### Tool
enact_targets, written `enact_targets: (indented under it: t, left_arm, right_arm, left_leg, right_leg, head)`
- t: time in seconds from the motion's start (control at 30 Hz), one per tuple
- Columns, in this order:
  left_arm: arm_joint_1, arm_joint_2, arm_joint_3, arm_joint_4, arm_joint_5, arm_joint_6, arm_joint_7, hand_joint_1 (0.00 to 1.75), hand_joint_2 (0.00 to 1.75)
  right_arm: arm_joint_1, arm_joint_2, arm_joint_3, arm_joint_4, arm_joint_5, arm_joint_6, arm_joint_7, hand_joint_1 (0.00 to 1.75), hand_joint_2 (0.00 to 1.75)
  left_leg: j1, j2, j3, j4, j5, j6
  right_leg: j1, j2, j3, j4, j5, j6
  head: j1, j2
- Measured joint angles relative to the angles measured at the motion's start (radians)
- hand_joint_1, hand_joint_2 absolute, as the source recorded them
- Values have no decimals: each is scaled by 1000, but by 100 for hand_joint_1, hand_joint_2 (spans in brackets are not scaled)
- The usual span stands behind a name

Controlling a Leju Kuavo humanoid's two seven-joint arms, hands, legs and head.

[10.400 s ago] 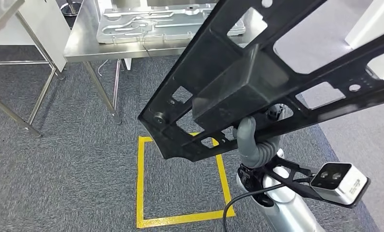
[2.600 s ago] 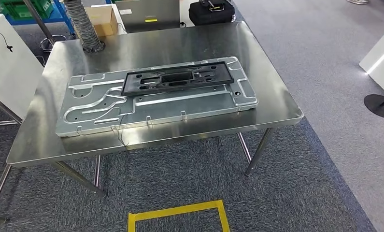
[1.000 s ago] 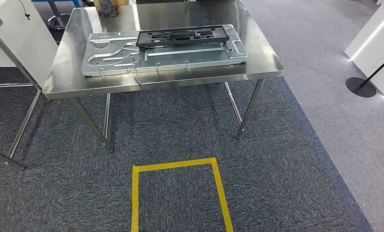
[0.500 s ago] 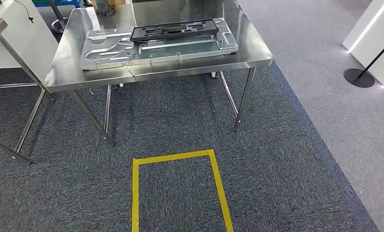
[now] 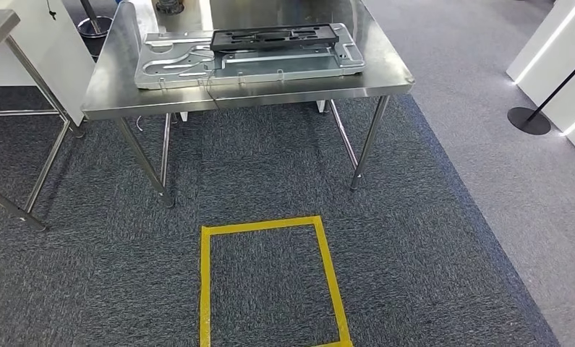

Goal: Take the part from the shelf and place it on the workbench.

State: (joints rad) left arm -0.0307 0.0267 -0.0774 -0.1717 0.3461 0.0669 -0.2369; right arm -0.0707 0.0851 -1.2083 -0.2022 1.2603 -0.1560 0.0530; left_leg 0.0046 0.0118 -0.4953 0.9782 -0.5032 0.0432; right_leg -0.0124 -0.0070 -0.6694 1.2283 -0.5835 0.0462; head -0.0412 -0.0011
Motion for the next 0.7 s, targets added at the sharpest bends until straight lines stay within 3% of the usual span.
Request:
enact_targets:
  t: [0.03,0.07,0.1,0.13,0.2,0.23,0.27,0.4,0.53,0.7]
  left_arm:
    - [0,0,0,0,-2,-1,0,0,0]
    - [1,0,0,0,-3,-1,0,0,0]
    - [1,0,0,0,-4,-1,2,0,0]
    - [1,-1,0,0,-4,-2,3,0,0]
    - [-1,-2,0,0,-5,-2,6,0,87]
    - [-1,-2,0,0,-5,-2,6,0,131]
    - [-2,-2,0,0,-5,-2,7,0,175]
    - [-4,-5,0,0,-4,1,8,0,175]
    - [-4,-8,0,0,-4,2,2,0,175]
    - [-4,-9,0,0,-2,-3,-3,0,175]
  right_arm:
    - [0,3,0,0,4,4,-10,0,175]
    - [0,5,0,1,7,6,-16,0,175]
    - [-1,6,0,1,11,7,-18,0,175]
    - [-2,7,0,1,14,8,-17,0,131]
    - [-6,10,1,1,18,10,-18,0,44]
    - [-9,12,1,1,18,12,-21,0,0]
    - [-11,13,2,1,18,14,-23,0,0]
    - [-11,15,2,1,18,17,-24,0,0]
    - [-12,14,2,1,17,2,-26,0,175]
    - [-11,14,3,1,16,-30,-15,0,175]
  left_leg:
    - [-2,0,-7,2,3,2]
    - [-3,0,-12,5,6,4]
    - [-4,0,-17,9,7,5]
    - [-4,-1,-20,14,8,4]
    - [-6,-2,-25,24,8,2]
    - [-9,-2,-28,27,8,-1]
    - [-11,-2,-31,29,9,-3]
    - [-11,-2,-35,29,14,-11]
    - [-7,-2,-35,29,17,-16]
    - [-5,-2,-36,29,19,-17]
  right_leg:
    - [-1,0,-14,46,-17,3]
    - [-3,0,-8,54,-15,7]
    - [-5,0,19,19,5,11]
    - [-8,0,63,-50,35,15]
    - [-11,2,143,-190,75,16]
    - [-11,3,162,-229,82,11]
    - [-9,5,166,-243,81,6]
    - [-4,5,160,-242,86,-5]
    - [0,5,158,-240,88,-8]
    - [0,5,158,-239,89,-11]
  head:
    - [0,0]
    - [0,0]
    - [0,0]
    - [0,0]
    - [0,0]
    - [0,0]
    - [0,0]
    - [0,0]
    - [0,0]
    - [0,0]
